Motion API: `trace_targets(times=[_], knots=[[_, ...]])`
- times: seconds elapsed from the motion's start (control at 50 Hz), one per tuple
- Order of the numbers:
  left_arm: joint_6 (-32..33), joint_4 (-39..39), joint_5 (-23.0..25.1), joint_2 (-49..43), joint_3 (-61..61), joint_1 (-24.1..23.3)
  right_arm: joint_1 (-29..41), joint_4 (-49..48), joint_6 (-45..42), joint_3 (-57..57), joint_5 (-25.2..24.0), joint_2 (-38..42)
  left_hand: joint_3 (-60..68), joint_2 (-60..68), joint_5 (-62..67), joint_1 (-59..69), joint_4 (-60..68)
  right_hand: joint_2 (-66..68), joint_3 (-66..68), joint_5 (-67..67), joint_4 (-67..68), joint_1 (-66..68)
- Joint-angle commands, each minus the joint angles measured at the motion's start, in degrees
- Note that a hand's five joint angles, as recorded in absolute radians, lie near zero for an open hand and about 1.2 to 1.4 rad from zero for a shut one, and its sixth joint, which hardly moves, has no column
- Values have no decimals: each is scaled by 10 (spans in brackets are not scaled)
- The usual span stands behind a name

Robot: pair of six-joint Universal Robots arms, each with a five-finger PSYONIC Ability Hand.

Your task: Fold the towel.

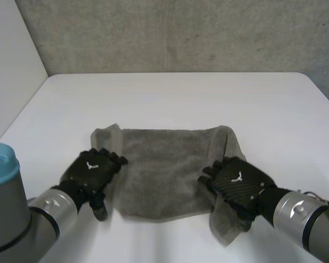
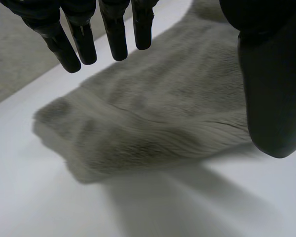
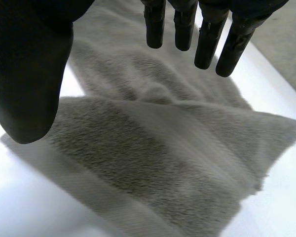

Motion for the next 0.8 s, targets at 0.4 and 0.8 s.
trace_targets(times=[0.4,0.8], knots=[[-2,91,-3,-109,11,-59,6,-23,-56,-14,7,70,89,86,-18,99,102,662,667,671,660,671],[3,141,-50,-131,21,-73,-129,-80,134,-13,11,-22,429,426,322,438,442,662,667,671,660,671]])
